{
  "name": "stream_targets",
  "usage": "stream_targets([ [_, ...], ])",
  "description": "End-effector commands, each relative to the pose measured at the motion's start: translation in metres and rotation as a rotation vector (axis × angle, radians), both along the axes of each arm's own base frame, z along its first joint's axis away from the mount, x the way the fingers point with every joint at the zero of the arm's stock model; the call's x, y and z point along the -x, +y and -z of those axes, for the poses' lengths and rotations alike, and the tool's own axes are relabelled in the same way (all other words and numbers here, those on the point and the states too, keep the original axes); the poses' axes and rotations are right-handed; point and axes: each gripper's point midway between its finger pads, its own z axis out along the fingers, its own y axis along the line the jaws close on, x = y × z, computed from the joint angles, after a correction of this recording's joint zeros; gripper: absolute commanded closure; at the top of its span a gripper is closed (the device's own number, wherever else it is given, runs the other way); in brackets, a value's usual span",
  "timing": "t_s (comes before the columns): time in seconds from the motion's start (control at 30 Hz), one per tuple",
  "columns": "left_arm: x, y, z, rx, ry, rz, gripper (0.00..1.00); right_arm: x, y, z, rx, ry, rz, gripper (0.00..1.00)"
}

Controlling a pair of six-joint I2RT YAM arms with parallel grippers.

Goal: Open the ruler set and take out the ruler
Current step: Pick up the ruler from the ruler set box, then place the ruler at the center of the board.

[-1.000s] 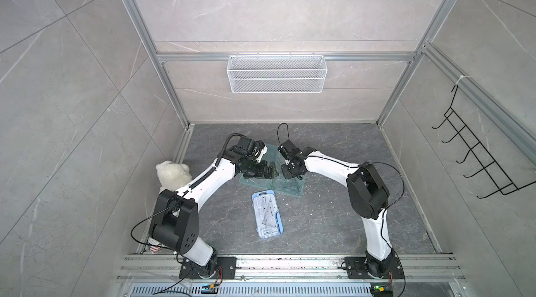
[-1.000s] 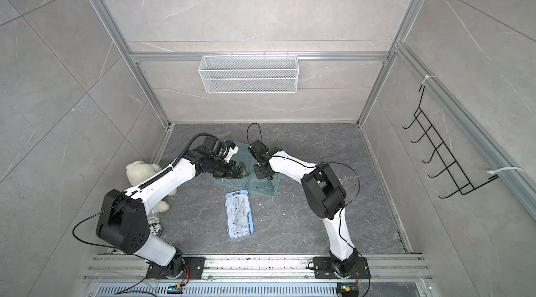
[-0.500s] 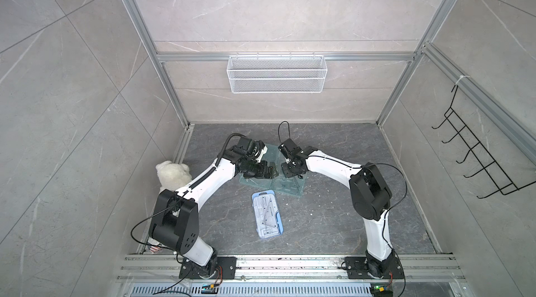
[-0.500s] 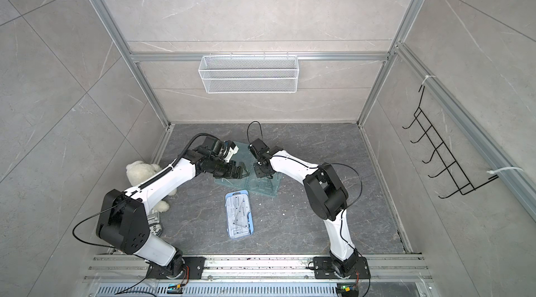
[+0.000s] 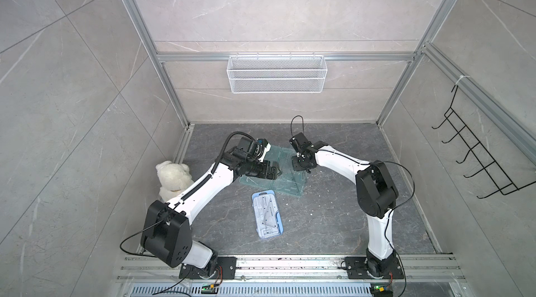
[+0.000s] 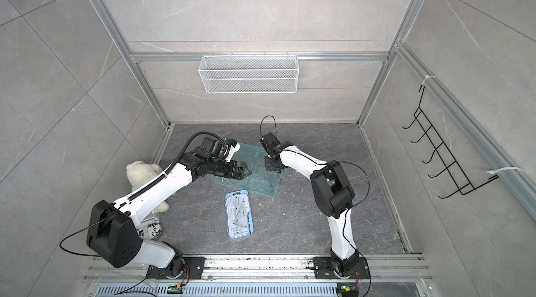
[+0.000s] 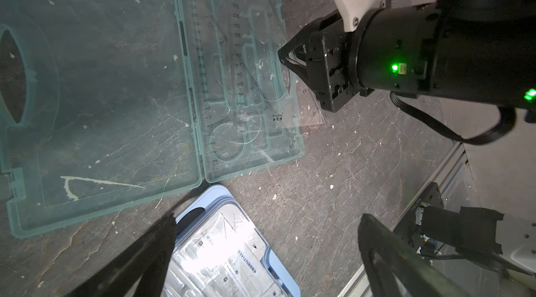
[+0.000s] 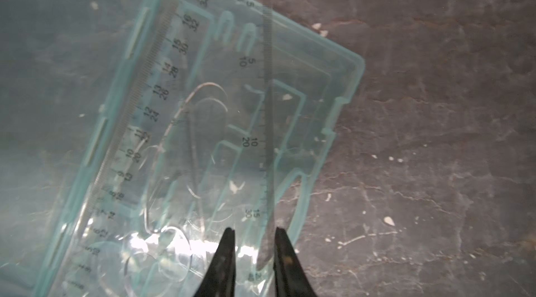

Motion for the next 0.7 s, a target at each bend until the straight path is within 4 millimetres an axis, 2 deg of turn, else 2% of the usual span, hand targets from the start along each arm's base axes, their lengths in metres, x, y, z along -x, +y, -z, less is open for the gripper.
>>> stream_targets([
  [0.0,0.0,-0.001,-0.014,0.02,-0.051,0.009,0.01,0.0,-0.033,-0.011,-0.013,0.003,0.109,0.86],
  [0.23,0.016,-0.017,-0.014,-0.038,-0.099,0.087,0.01,-0.012,-0.105,-0.012,-0.002,0.006,0.336,0.86],
  [0.4,0.023,-0.024,-0.015,-0.036,-0.1,0.111,0.01,-0.021,-0.151,-0.009,-0.092,-0.003,0.563,0.86],
  [0.53,0.028,-0.027,-0.014,-0.037,-0.093,0.128,0.01,-0.028,-0.172,-0.003,-0.185,0.008,0.727,0.87],
  [0.67,0.032,-0.029,-0.012,-0.044,-0.091,0.141,0.01,-0.036,-0.184,-0.002,-0.228,-0.002,0.849,0.86],
])
